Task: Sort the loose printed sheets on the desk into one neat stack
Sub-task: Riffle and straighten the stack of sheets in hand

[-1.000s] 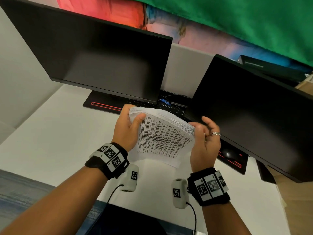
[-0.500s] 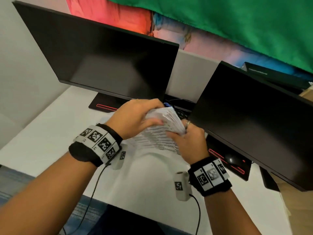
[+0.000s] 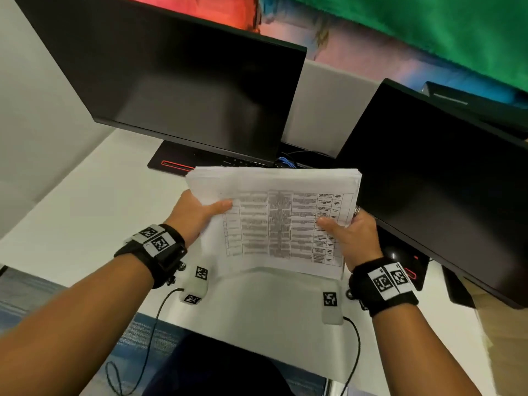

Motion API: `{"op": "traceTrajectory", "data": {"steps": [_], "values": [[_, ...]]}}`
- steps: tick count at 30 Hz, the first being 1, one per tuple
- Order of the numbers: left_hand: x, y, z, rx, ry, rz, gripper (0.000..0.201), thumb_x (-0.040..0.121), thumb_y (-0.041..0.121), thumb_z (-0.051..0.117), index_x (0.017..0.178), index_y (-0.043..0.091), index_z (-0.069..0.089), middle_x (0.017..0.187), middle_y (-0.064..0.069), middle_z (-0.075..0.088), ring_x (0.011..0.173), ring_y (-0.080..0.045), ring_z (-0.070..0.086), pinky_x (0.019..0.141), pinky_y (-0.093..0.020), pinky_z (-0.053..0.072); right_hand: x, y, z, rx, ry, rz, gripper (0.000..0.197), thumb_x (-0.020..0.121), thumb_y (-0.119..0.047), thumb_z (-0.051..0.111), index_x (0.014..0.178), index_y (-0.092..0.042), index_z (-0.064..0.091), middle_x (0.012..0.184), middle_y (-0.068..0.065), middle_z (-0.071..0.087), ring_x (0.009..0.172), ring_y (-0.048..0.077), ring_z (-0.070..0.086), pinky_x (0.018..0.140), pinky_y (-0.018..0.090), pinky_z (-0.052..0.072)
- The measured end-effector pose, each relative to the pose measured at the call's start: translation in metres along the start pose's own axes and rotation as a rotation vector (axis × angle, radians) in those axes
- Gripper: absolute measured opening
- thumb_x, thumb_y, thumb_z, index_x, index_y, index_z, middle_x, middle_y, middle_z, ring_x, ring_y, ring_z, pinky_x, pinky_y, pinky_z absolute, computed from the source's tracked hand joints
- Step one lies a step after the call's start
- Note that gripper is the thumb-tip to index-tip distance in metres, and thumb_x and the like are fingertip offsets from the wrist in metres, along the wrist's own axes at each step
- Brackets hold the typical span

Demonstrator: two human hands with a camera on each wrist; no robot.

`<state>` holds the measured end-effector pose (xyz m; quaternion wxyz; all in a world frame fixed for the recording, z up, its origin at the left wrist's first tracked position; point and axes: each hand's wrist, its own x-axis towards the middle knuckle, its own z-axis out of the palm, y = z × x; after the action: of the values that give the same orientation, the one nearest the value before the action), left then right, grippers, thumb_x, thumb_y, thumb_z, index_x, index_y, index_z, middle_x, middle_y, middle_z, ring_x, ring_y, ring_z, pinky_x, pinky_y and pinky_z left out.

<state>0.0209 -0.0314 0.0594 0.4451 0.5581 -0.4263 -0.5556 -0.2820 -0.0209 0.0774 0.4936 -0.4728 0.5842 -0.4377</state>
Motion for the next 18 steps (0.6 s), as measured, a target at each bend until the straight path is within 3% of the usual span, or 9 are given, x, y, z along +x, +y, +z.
{"op": "traceTrajectory", "data": {"steps": [1, 3, 5, 6, 8, 10, 13, 15, 18], "values": [[0.0, 0.004, 0.007, 0.079, 0.126, 0.039, 0.037, 0.077, 0.024, 0.083, 0.11, 0.014, 0.071, 0.105, -0.006, 0.076, 0.099, -0.022, 0.073, 0.09, -0.048, 0.058, 0.0, 0.001, 0.001, 0.003, 0.041, -0.017, 0.024, 0.082, -0.001, 0.075, 0.103, -0.013, 0.072, 0.099, 0.0, 0.078, 0.091, 0.015, 0.076, 0.077, 0.039, 0.063], [-0.004, 0.014, 0.025, 0.144, 0.345, 0.168, 0.026, 0.08, 0.024, 0.081, 0.104, 0.021, 0.07, 0.094, 0.009, 0.073, 0.087, -0.003, 0.072, 0.078, -0.025, 0.061, -0.006, 0.004, 0.007, 0.011, 0.146, -0.058, 0.023, 0.082, -0.003, 0.076, 0.099, -0.018, 0.072, 0.095, -0.004, 0.078, 0.09, 0.01, 0.075, 0.075, 0.036, 0.063], [-0.013, 0.013, 0.039, 0.181, 0.461, 0.261, 0.028, 0.081, 0.029, 0.08, 0.106, 0.025, 0.066, 0.091, 0.021, 0.066, 0.081, 0.011, 0.065, 0.07, -0.005, 0.052, -0.018, 0.015, 0.015, 0.02, 0.234, -0.123, 0.033, 0.081, -0.003, 0.077, 0.096, -0.03, 0.069, 0.094, -0.009, 0.076, 0.092, 0.005, 0.073, 0.072, 0.027, 0.062], [-0.016, 0.008, 0.042, 0.226, 0.475, 0.278, 0.031, 0.08, 0.031, 0.081, 0.106, 0.026, 0.064, 0.091, 0.024, 0.063, 0.08, 0.015, 0.061, 0.067, 0.0, 0.047, -0.025, 0.023, 0.019, 0.014, 0.264, -0.14, 0.039, 0.08, -0.003, 0.078, 0.097, -0.036, 0.066, 0.097, -0.01, 0.074, 0.094, 0.005, 0.073, 0.072, 0.025, 0.061], [-0.021, -0.012, 0.038, 0.297, 0.397, 0.215, 0.042, 0.075, 0.03, 0.085, 0.106, 0.026, 0.057, 0.093, 0.022, 0.06, 0.083, 0.012, 0.06, 0.067, 0.0, 0.045, -0.037, 0.044, 0.023, 0.052, 0.293, -0.099, 0.044, 0.076, -0.005, 0.083, 0.098, -0.037, 0.063, 0.101, -0.008, 0.072, 0.096, 0.008, 0.072, 0.074, 0.028, 0.061], [-0.021, -0.036, 0.028, 0.298, 0.294, 0.121, 0.05, 0.07, 0.024, 0.089, 0.108, 0.022, 0.057, 0.097, 0.016, 0.063, 0.086, 0.006, 0.062, 0.072, -0.01, 0.051, -0.041, 0.062, 0.023, 0.041, 0.309, -0.016, 0.043, 0.07, -0.007, 0.087, 0.097, -0.031, 0.065, 0.097, -0.008, 0.073, 0.092, 0.008, 0.072, 0.073, 0.028, 0.061], [-0.018, -0.046, 0.022, 0.241, 0.209, 0.073, 0.031, 0.074, 0.015, 0.085, 0.1, 0.017, 0.069, 0.084, 0.015, 0.074, 0.079, 0.005, 0.068, 0.081, -0.029, 0.059, -0.039, 0.064, 0.024, 0.031, 0.277, 0.004, 0.035, 0.072, -0.002, 0.085, 0.088, -0.028, 0.068, 0.08, -0.015, 0.075, 0.079, -0.002, 0.072, 0.066, 0.019, 0.057], [-0.015, -0.042, 0.02, 0.193, 0.193, 0.099, 0.03, 0.074, 0.014, 0.084, 0.101, 0.017, 0.073, 0.084, 0.018, 0.076, 0.084, 0.0, 0.072, 0.083, -0.028, 0.06, -0.038, 0.061, 0.022, 0.061, 0.278, -0.013, 0.035, 0.072, -0.001, 0.084, 0.082, -0.032, 0.072, 0.08, -0.014, 0.076, 0.08, 0.0, 0.073, 0.068, 0.024, 0.059], [-0.014, -0.039, 0.013, 0.146, 0.15, 0.167, 0.034, 0.063, 0.025, 0.09, 0.09, 0.024, 0.069, 0.082, 0.016, 0.074, 0.079, -0.002, 0.07, 0.071, -0.018, 0.055, -0.036, 0.056, 0.015, 0.051, 0.285, -0.083, 0.039, 0.073, -0.003, 0.085, 0.081, -0.039, 0.072, 0.082, -0.016, 0.075, 0.08, 0.0, 0.073, 0.068, 0.024, 0.061]]}}
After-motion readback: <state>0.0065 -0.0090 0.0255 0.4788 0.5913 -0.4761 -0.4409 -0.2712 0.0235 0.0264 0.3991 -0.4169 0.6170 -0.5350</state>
